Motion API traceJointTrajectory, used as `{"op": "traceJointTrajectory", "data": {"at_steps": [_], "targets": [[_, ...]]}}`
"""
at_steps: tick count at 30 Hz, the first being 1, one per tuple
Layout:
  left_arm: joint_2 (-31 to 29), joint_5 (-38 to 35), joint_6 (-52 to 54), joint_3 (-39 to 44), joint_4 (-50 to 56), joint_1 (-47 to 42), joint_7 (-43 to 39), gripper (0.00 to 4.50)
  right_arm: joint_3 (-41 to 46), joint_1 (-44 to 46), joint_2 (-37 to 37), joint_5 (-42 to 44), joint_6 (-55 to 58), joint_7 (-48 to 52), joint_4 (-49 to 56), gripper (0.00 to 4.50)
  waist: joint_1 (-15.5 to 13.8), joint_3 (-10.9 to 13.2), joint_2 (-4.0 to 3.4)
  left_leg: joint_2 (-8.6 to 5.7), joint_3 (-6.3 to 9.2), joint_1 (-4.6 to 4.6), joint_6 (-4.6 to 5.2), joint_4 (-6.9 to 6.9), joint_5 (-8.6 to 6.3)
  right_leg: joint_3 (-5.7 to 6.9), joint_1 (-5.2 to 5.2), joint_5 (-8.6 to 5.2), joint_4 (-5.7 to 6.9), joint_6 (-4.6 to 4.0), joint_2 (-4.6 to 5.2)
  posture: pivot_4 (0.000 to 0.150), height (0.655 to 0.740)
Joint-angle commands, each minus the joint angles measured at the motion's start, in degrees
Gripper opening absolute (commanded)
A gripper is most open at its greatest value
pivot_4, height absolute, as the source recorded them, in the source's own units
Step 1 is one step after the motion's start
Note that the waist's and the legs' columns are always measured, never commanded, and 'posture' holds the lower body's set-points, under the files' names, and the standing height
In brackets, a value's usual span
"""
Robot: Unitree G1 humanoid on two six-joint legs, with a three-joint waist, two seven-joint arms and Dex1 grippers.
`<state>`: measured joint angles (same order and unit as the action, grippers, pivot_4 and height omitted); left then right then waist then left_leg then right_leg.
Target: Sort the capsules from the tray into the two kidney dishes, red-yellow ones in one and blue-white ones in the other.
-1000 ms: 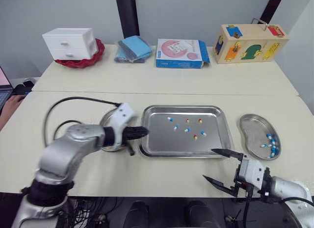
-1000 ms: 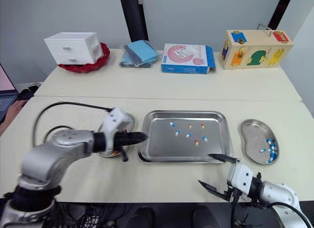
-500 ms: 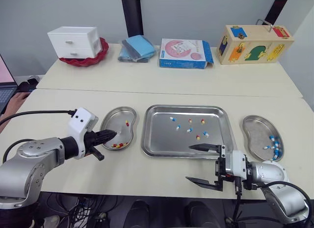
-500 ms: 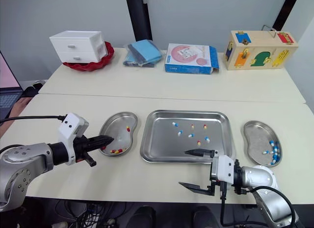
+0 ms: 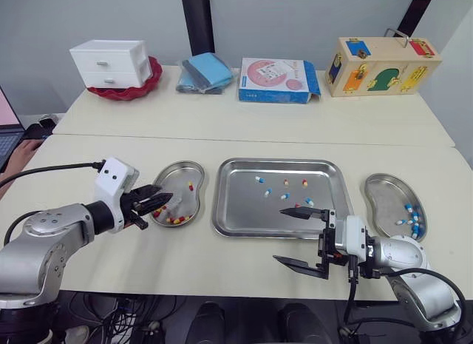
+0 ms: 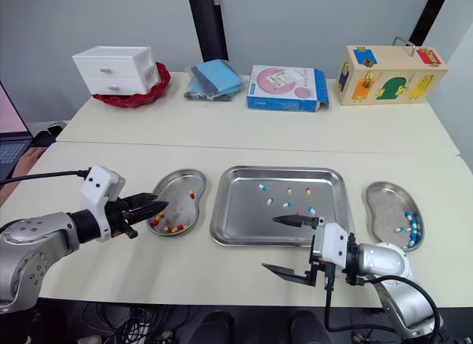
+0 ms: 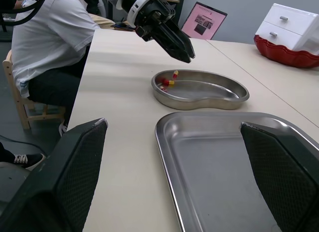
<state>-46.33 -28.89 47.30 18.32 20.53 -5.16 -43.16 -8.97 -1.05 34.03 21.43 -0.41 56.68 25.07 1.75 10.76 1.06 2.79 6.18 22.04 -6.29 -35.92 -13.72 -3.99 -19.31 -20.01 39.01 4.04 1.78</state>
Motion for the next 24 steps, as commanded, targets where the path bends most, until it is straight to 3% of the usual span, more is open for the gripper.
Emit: {"op": "traceJointTrajectory", "data": {"at_steps": [1, 5, 24], "targets": [[-1.13, 0.20, -2.06, 0.79, 0.54, -0.47, -0.28, 3.07, 0.35, 0.98, 0.08, 0.13, 0.18, -0.45, 1.97, 4.50, 0.01, 0.00, 0.00, 0.00, 0.00, 0.00, 0.00, 0.00, 0.00, 0.00, 0.00, 0.00, 0.00, 0.00, 0.00, 0.150, 0.7400], [-1.25, 0.81, -3.91, 0.89, 0.29, -0.23, -0.26, 4.43, 0.49, 0.83, 0.28, 0.08, 0.12, -0.42, 1.87, 4.50, 0.00, 0.00, 0.00, 0.00, 0.00, 0.00, 0.00, 0.00, 0.00, 0.00, 0.00, 0.00, 0.00, 0.00, 0.00, 0.150, 0.7400], [0.34, 3.06, -11.73, -1.15, -1.66, 2.14, -1.30, 4.49, 1.36, 1.19, 0.81, 0.08, -2.41, 0.64, -0.88, 4.50, 0.00, 0.00, 0.00, 0.00, -0.01, 0.00, 0.00, 0.01, 0.00, -0.01, -0.01, 0.00, 0.00, 0.00, 0.00, 0.150, 0.7400]]}}
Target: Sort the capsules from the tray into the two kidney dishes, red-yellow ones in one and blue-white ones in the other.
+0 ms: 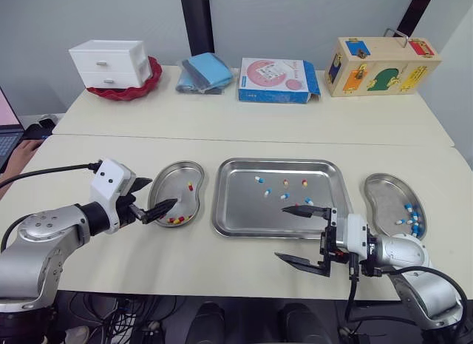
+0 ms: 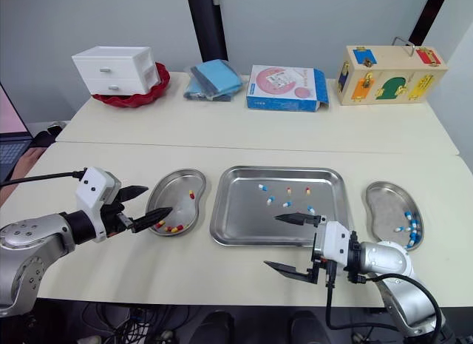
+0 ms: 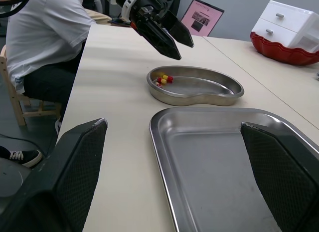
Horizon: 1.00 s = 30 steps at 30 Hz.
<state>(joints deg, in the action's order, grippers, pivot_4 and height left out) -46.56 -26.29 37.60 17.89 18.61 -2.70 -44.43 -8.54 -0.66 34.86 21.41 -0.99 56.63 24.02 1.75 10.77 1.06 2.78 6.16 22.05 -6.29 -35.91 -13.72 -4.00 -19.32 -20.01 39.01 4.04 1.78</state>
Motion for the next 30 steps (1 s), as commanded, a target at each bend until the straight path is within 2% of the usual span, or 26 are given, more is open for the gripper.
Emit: {"op": "traceJointTrajectory", "data": {"at_steps": [1, 12, 16, 19, 21, 25, 30], "targets": [[0.80, 0.65, -2.55, -1.08, 0.00, -0.37, -0.01, 4.49, 1.12, 0.97, -0.01, 0.10, -2.10, 0.76, -0.16, 4.50, 0.00, 0.00, 0.00, 0.00, 0.00, 0.00, 0.00, 0.00, 0.00, 0.00, 0.00, 0.00, 0.00, 0.00, 0.00, 0.150, 0.7400], [3.29, 2.90, -7.69, -4.96, -4.71, -2.61, 0.06, 4.49, 2.33, 2.76, 0.17, 0.10, -5.41, 1.85, -3.95, 4.50, 0.02, 0.00, 0.00, 0.00, 0.00, 0.02, 0.00, 0.00, 0.00, 0.01, 0.00, 0.00, -0.01, 0.00, 0.00, 0.150, 0.7400], [3.33, 0.47, -7.36, -3.71, -3.82, -1.55, -1.71, 4.49, 2.83, 2.94, 0.34, -0.27, -6.00, 1.62, -4.44, 4.50, 0.03, 0.00, 0.00, 0.00, 0.00, 0.01, 0.00, 0.01, 0.00, 0.00, -0.01, 0.00, 0.00, 0.00, 0.00, 0.150, 0.7400], [3.35, 2.87, -11.99, -1.00, -4.11, 1.11, -0.30, 4.49, 3.72, 2.01, 0.97, -1.18, -5.37, 0.49, -3.80, 4.50, 0.03, 0.00, 0.00, 0.00, 0.00, 0.02, 0.00, 0.01, 0.00, 0.00, -0.01, 0.00, -0.01, 0.00, 0.00, 0.150, 0.7400], [3.11, 2.02, -12.89, 1.84, -4.20, 3.97, -0.99, 4.49, 5.13, 0.71, 1.75, -1.26, -4.09, -0.45, -2.81, 4.50, 0.07, 0.00, 0.00, 0.00, 0.00, 0.02, 0.00, 0.03, 0.00, -0.01, -0.03, 0.00, 0.00, 0.00, 0.00, 0.150, 0.7400], [2.05, 0.72, -14.37, 7.83, -3.50, 12.80, -4.74, 4.49, 11.09, -4.89, 5.04, 0.07, -1.06, -1.70, 0.15, 4.50, 0.05, 0.01, -0.01, 0.01, -0.03, 0.02, 0.00, 0.08, 0.00, -0.04, -0.05, -0.01, -0.02, -0.02, 0.00, 0.150, 0.7400], [3.77, 0.60, -17.74, 15.88, -6.40, 21.68, -5.50, 4.49, 26.70, -17.70, 11.21, 0.31, 2.71, -1.16, 0.30, 4.50, -0.35, 0.01, 0.03, 0.00, -0.06, 0.04, 0.00, 0.08, -0.01, 0.00, -0.01, -0.02, -0.06, -0.03, 0.05, 0.150, 0.7400]]}}
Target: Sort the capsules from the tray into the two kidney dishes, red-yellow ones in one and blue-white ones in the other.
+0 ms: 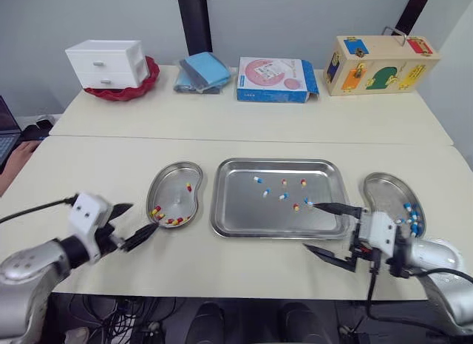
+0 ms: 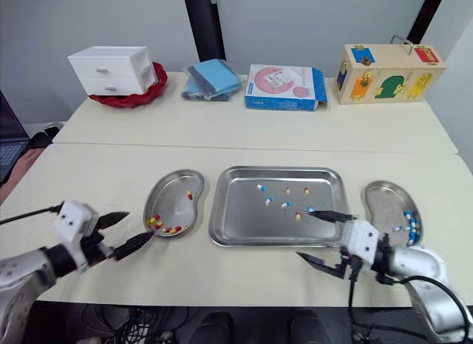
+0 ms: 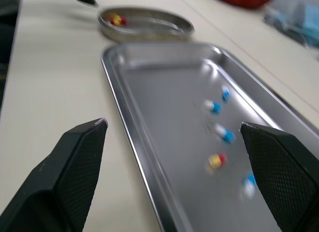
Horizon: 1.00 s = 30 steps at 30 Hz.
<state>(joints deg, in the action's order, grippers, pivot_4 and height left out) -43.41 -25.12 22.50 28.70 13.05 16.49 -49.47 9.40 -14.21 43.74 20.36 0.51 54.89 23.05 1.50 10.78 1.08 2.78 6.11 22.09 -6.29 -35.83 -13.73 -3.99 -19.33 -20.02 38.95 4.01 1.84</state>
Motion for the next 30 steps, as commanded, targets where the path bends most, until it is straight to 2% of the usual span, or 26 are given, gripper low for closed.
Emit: {"op": "traceJointTrajectory", "data": {"at_steps": [1, 4, 8, 13, 22, 27, 30], "targets": [[0.98, -0.29, -3.58, 5.60, -1.31, 3.90, -0.73, 4.49, 11.69, -6.13, 3.05, 2.09, 1.18, 1.62, 0.13, 4.50, -0.08, -0.01, 0.01, 0.00, -0.02, -0.01, 0.00, -0.01, 0.00, 0.00, 0.01, 0.00, 0.00, 0.00, 0.01, 0.150, 0.7400], [1.78, 0.62, -6.24, 6.12, -2.59, 6.26, -1.04, 4.49, 17.06, -9.27, 4.26, 2.73, 0.56, 3.71, -3.18, 4.50, 0.06, -0.01, 0.03, 0.00, -0.06, -0.09, 0.00, 0.00, 0.00, -0.03, 0.05, -0.02, 0.00, -0.02, 0.02, 0.150, 0.7400], [2.49, 1.18, -8.01, 7.16, -5.08, 9.14, -1.27, 4.49, 25.28, -13.35, 6.49, 1.16, -2.26, 8.10, -13.45, 4.50, 0.12, -0.01, 0.06, 0.00, -0.11, -0.10, 0.00, -0.03, 0.00, -0.07, 0.06, -0.03, -0.01, -0.02, 0.02, 0.150, 0.7400], [2.48, -0.81, -7.66, 7.88, -4.14, 11.47, -2.99, 4.49, 28.59, -13.74, 7.74, 1.62, -1.76, 9.87, -21.16, 4.50, 0.35, 0.00, 0.06, 0.01, -0.13, -0.10, 0.00, 0.03, 0.00, -0.08, 0.04, -0.05, -0.04, -0.05, 0.00, 0.150, 0.7400], [1.50, -2.95, -6.21, 5.98, 4.67, 14.18, -5.85, 4.49, 26.87, -11.17, 7.94, 0.50, -1.34, 9.88, -22.08, 4.50, 0.36, 0.00, 0.06, 0.01, -0.18, -0.10, 0.00, 0.02, 0.00, -0.13, 0.04, -0.05, -0.03, -0.03, 0.01, 0.150, 0.7400], [2.21, -7.96, -3.37, -0.35, 14.10, 12.34, -8.20, 4.49, 27.46, -13.59, 7.35, -0.04, -1.41, 10.68, -20.31, 4.50, 0.12, 0.00, 0.04, 0.00, -0.19, -0.09, 0.00, 0.01, 0.00, -0.13, 0.06, -0.04, -0.04, -0.01, 0.03, 0.150, 0.7400], [4.72, -7.82, -7.60, -6.56, 17.44, 9.14, -9.59, 4.49, 28.79, -17.03, 6.14, 0.34, -0.72, 10.65, -17.47, 4.50, 0.08, -0.01, 0.00, 0.00, -0.18, -0.09, 0.00, 0.01, 0.00, -0.12, 0.06, -0.05, -0.04, -0.01, 0.02, 0.150, 0.7400]]}}
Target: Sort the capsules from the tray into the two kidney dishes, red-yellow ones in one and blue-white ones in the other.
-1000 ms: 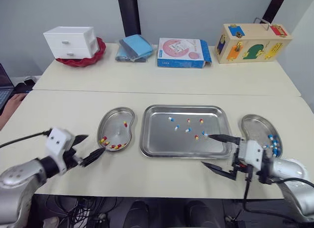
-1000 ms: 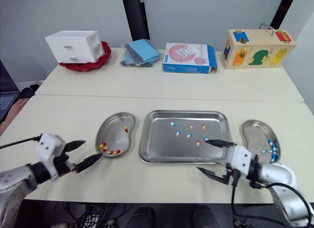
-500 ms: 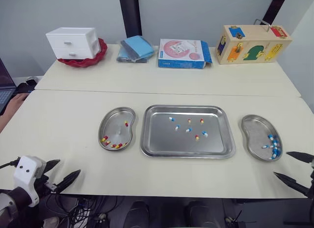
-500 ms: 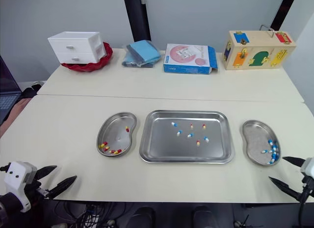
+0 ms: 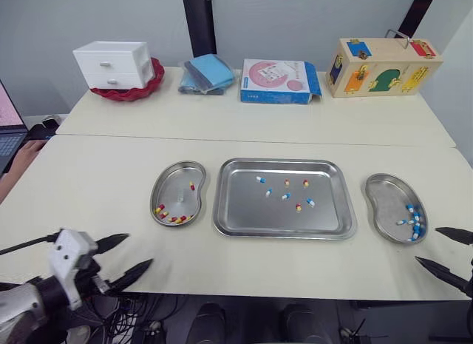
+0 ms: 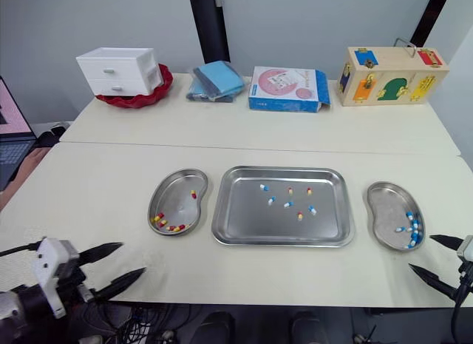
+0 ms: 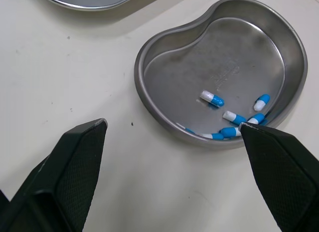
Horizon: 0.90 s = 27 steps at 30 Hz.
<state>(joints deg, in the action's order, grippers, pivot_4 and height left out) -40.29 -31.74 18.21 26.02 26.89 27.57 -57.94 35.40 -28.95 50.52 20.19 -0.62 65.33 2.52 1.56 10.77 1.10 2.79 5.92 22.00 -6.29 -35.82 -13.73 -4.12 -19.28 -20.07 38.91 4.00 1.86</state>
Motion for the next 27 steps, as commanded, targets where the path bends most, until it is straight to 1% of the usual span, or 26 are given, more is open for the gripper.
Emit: {"op": "traceJointTrajectory", "data": {"at_steps": [1, 2, 5, 11, 15, 17, 19, 22, 24, 27], "targets": [[2.69, -0.29, -5.55, -5.54, 3.65, -3.12, -1.46, 4.49, 3.15, -3.52, -1.03, 0.56, 0.43, 0.17, 3.95, 4.50, 0.02, -0.01, -0.02, 0.00, 0.00, 0.00, 0.00, 0.00, 0.00, 0.00, 0.00, 0.00, 0.00, 0.00, 0.00, 0.150, 0.7400], [3.68, 0.64, -7.69, -6.88, 3.39, -4.15, -1.70, 4.49, 3.45, -4.77, -1.43, 0.46, 0.35, 0.12, 4.85, 4.50, 0.08, -0.01, -0.02, 0.00, -0.01, 0.00, 0.00, 0.01, 0.00, -0.01, 0.00, 0.00, 0.00, 0.00, 0.00, 0.150, 0.7400], [6.29, 1.41, -9.34, -10.51, 2.88, -7.19, -0.12, 4.49, 4.42, -9.72, -3.55, 0.79, 0.79, 0.29, 9.55, 4.50, 0.10, -0.03, -0.06, 0.00, -0.01, -0.01, 0.00, 0.00, 0.00, -0.01, 0.01, 0.00, 0.00, 0.00, -0.01, 0.150, 0.7400], [7.88, 3.63, -13.60, -13.40, -1.05, -7.49, -0.33, 4.49, 4.36, -14.82, -6.61, 1.01, 1.76, -0.66, 16.80, 4.50, 0.41, -0.07, -0.11, 0.00, -0.03, -0.03, 0.00, 0.01, 0.00, -0.06, 0.00, -0.01, 0.00, 0.01, -0.03, 0.150, 0.7400], [9.16, 4.53, -15.40, -15.29, -2.19, -8.25, 0.32, 4.49, 1.37, -17.32, -8.89, 2.67, 5.08, -1.96, 25.85, 4.50, 0.17, -0.06, -0.09, 0.00, 0.00, -0.01, 0.00, 0.00, 0.00, -0.04, 0.00, -0.01, 0.00, 0.02, -0.03, 0.150, 0.7400], [9.26, 4.73, -15.98, -15.78, -2.51, -8.05, 0.22, 4.49, -1.31, -16.82, -9.40, 3.84, 7.53, -3.47, 31.12, 4.50, 0.11, -0.06, -0.09, 0.01, 0.06, 0.00, 0.00, 0.00, 0.00, 0.01, 0.00, -0.02, 0.00, 0.01, -0.04, 0.150, 0.7400], [9.32, 4.78, -16.24, -16.19, -2.57, -8.17, 0.46, 4.49, -5.60, -13.33, -9.16, 5.77, 11.86, -6.98, 37.34, 4.50, 0.31, -0.07, -0.11, 0.01, 0.04, -0.01, 0.00, 0.00, 0.00, -0.01, 0.00, -0.02, 0.00, 0.01, -0.03, 0.150, 0.7400], [9.37, 4.66, -15.85, -16.72, -2.25, -8.93, 1.12, 4.49, -12.82, -4.40, -8.17, 6.36, 20.09, -14.38, 43.24, 4.50, 0.40, -0.08, -0.07, 0.01, 0.04, -0.03, 0.00, -0.02, 0.01, -0.03, 0.01, 0.00, 0.03, 0.03, -0.04, 0.150, 0.7400], [9.21, 4.55, -15.65, -17.10, -2.02, -9.29, 1.52, 4.49, -17.43, 3.29, -8.52, 7.32, 26.35, -19.79, 44.98, 4.50, 0.30, -0.07, -0.05, 0.01, 0.07, -0.01, -0.01, -0.07, 0.01, -0.02, 0.01, 0.03, 0.04, 0.05, -0.05, 0.150, 0.7400], [9.17, 4.84, -15.49, -17.90, -2.12, -9.76, 2.08, 4.49, -25.95, 16.72, -9.60, 8.38, 35.15, -25.38, 44.16, 4.50, 0.20, -0.06, -0.02, 0.00, 0.10, 0.03, -0.01, -0.09, 0.01, 0.00, 0.01, 0.03, 0.02, 0.05, -0.05, 0.150, 0.7400]]}}
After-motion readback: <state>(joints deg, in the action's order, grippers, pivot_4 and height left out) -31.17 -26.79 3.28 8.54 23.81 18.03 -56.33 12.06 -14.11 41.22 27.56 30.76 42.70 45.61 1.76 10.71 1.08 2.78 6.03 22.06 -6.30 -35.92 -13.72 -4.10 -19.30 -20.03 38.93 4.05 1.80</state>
